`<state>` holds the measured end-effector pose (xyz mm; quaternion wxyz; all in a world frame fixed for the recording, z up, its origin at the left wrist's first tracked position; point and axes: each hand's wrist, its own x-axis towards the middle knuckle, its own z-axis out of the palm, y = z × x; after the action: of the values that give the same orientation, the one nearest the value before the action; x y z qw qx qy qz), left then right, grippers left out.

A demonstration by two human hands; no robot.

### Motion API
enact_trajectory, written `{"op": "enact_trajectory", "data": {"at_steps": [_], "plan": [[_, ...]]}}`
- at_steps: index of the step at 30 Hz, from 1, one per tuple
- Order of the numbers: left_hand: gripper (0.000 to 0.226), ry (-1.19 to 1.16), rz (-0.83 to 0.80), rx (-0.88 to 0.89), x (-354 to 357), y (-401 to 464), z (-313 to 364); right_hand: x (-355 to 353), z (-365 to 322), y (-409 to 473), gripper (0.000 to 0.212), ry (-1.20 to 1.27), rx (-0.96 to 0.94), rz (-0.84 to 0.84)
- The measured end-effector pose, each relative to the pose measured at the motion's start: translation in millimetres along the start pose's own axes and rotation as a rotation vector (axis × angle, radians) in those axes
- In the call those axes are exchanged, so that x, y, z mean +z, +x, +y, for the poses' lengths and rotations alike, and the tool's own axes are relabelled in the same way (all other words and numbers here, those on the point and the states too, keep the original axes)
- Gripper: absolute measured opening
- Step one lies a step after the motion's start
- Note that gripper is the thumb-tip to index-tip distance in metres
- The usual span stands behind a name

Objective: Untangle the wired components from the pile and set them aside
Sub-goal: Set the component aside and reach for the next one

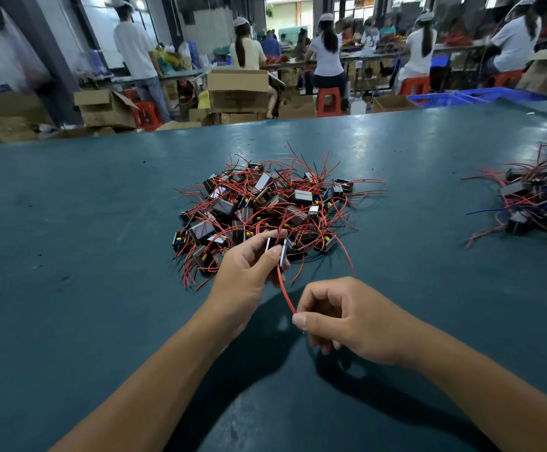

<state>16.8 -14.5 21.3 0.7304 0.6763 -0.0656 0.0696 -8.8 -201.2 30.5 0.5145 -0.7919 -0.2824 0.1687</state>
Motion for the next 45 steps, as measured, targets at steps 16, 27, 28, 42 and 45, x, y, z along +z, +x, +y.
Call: {"op": "enact_trajectory", "data": {"at_steps": [16, 27, 28, 42, 45], "plan": [[0.019, 0.138, 0.081, 0.069, -9.6, 4.2, -0.9, 2.4, 0.5, -4.6, 0.024, -0.103, -0.046, 0.013], [0.020, 0.184, 0.023, 0.059, -13.7, 8.8, -5.4, 7.4, -8.4, -7.6, 0.028, -0.049, -0.059, 0.017], [0.020, 0.170, 0.025, 0.046, -13.9, 9.3, -6.0, 6.5, -8.3, -7.1, 0.029, -0.053, -0.056, 0.026], [0.008, 0.009, 0.145, 0.044, -23.7, 17.3, -10.1, 4.8, -0.1, -1.8, 0.028, -0.073, -0.039, 0.049], [0.007, 0.019, 0.160, 0.054, -24.8, 18.3, -12.1, 2.0, 1.1, -1.1, 0.027, -0.044, -0.032, 0.042]]}}
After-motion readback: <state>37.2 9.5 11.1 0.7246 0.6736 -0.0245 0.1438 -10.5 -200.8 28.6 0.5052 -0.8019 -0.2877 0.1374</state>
